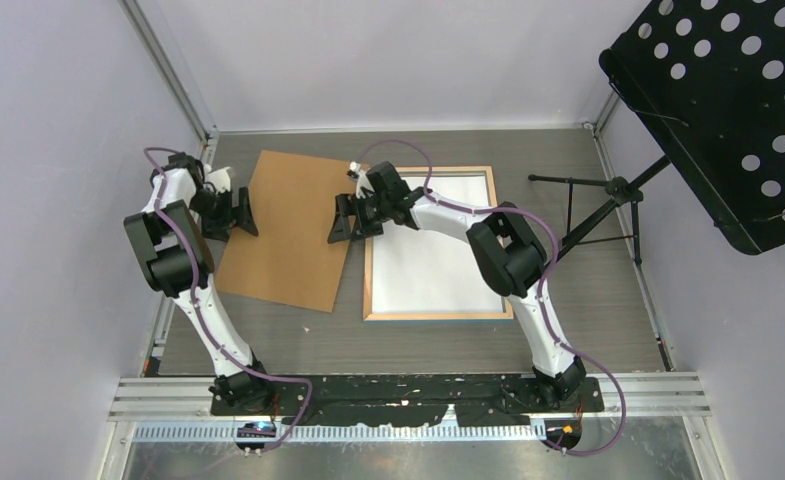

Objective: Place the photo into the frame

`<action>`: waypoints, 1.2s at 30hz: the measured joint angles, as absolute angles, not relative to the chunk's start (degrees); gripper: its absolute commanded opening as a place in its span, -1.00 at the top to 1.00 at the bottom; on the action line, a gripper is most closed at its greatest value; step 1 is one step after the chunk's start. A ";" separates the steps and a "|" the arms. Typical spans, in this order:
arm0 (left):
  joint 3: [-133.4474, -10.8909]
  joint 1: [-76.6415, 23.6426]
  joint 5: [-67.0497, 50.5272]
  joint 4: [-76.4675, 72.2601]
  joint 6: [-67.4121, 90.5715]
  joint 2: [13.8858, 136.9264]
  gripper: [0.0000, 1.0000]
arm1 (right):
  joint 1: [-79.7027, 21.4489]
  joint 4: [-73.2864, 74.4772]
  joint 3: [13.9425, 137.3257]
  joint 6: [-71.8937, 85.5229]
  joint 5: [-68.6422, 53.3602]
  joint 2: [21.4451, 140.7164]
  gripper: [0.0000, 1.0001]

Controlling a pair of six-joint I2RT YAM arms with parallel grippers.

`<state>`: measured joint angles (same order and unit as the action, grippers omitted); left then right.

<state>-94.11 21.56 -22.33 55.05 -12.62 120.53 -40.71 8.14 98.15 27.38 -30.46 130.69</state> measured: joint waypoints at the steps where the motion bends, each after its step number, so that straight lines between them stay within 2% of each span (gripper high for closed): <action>1: -94.11 21.56 -22.37 55.07 -12.60 120.53 -0.66 | -40.71 8.12 98.21 27.40 -30.59 130.78 -0.72; 16: -93.84 21.67 -23.44 55.13 -12.62 120.36 -0.66 | -40.77 7.09 98.48 28.99 -31.38 132.16 -0.72; 24: -89.71 22.13 -23.59 54.65 -12.73 117.93 -0.66 | -40.51 4.10 98.21 32.18 -32.53 132.79 -0.71; 36: -86.54 22.48 -23.09 53.21 -13.63 115.96 -0.65 | -39.55 -6.15 93.32 38.17 -36.07 132.70 -0.50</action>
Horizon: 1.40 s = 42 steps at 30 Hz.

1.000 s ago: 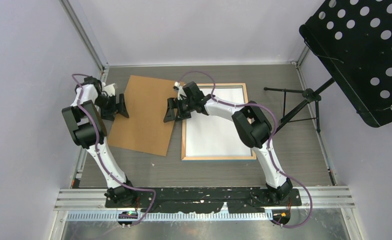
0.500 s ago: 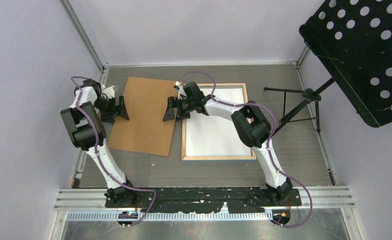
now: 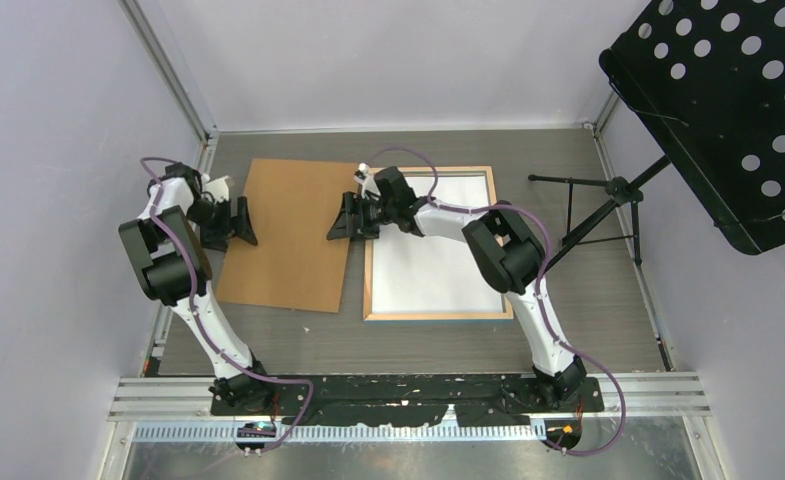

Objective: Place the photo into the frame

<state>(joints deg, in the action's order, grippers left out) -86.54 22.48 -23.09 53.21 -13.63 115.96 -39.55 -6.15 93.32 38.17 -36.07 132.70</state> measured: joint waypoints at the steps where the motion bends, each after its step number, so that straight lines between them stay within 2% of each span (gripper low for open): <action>1: -86.41 22.50 -23.11 53.17 -13.72 115.85 -0.65 | -39.48 -6.98 92.77 38.59 -36.36 132.60 -0.49; 19: -83.20 22.74 -22.90 52.05 -14.06 112.07 -0.64 | -39.05 -18.52 85.52 43.75 -41.12 127.31 -0.25; 33: -75.53 22.79 -25.52 51.59 -13.89 109.16 -0.64 | -39.00 -25.26 81.95 51.13 -41.19 127.09 -0.17; 37: -74.43 22.76 -26.17 51.42 -13.85 108.40 -0.64 | -39.07 -26.44 81.95 52.42 -41.15 127.09 -0.08; 42: -73.34 22.74 -26.89 51.11 -13.69 107.24 -0.64 | -39.18 -26.63 81.95 53.10 -41.06 127.09 0.14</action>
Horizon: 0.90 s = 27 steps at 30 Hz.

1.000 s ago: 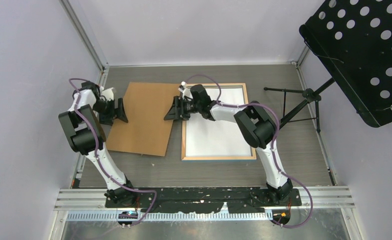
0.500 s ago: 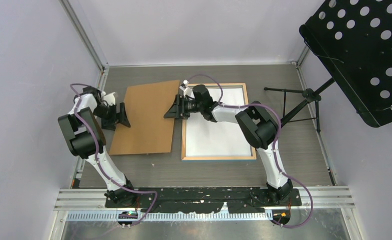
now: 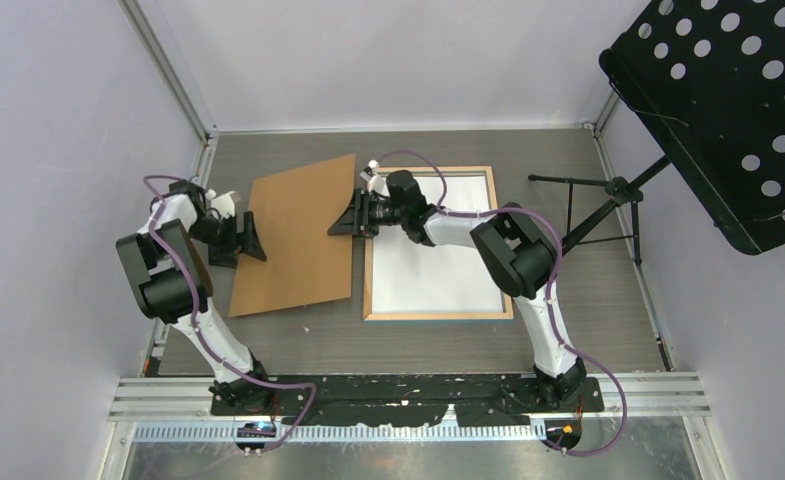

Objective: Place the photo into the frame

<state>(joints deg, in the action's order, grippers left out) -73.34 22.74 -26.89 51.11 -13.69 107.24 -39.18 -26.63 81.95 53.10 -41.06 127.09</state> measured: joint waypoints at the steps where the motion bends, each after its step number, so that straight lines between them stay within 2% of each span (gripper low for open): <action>1: -73.12 22.72 -27.00 51.05 -13.69 107.00 -0.64 | -39.20 -26.65 81.95 53.19 -41.06 127.09 0.17; 12: -71.79 22.63 -27.00 50.74 -13.39 103.70 -0.64 | -39.27 -24.86 81.95 53.10 -40.88 127.09 0.58; 17: -71.75 22.63 -26.11 50.04 -12.56 100.38 -0.64 | -39.24 -23.70 81.97 52.90 -40.62 126.56 0.87; 27: -71.75 22.13 -27.18 49.50 -10.59 93.54 -0.68 | -40.21 -20.69 83.05 50.81 -41.34 123.46 0.89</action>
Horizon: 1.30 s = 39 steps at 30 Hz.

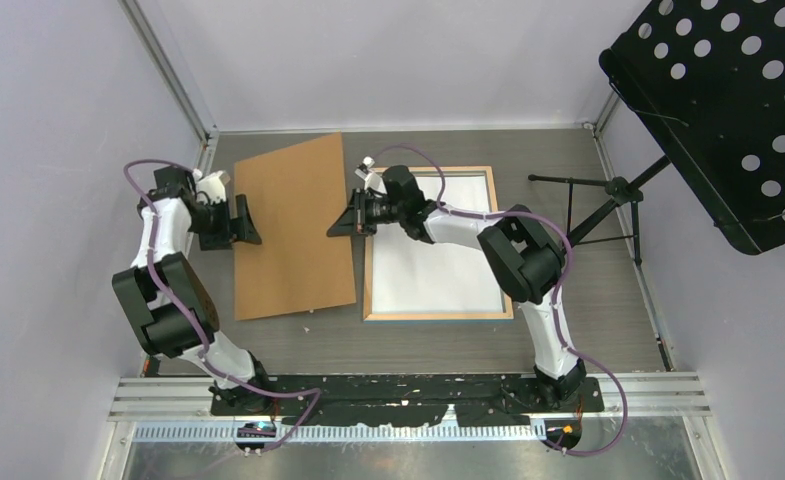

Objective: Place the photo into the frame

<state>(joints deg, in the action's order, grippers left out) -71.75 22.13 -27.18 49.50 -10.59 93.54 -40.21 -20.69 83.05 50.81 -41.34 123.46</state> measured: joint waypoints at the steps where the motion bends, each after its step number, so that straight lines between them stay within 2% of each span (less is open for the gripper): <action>1: -71.75 22.13 -27.20 49.50 -10.46 92.86 -0.70 | -40.32 -20.25 83.05 50.72 -41.30 123.44 0.89; 9: -71.05 22.11 -27.33 48.12 -5.74 84.49 -0.99 | -40.47 -14.09 83.83 47.48 -40.71 122.34 0.89; 19: -73.14 14.76 -26.94 47.05 1.30 70.26 -0.99 | -41.69 -5.93 87.68 40.80 -38.61 118.48 0.89; 31: -81.41 10.31 -27.07 47.03 7.75 66.22 -0.99 | -41.89 9.39 91.74 30.15 -32.99 107.33 0.89; 39: -84.47 5.41 -27.68 46.74 13.17 65.54 -0.99 | -41.89 19.86 98.85 21.28 -25.74 102.30 0.89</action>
<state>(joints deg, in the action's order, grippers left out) -84.47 5.41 -27.68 46.74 13.17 65.54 -41.89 19.86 98.85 21.28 -25.74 102.30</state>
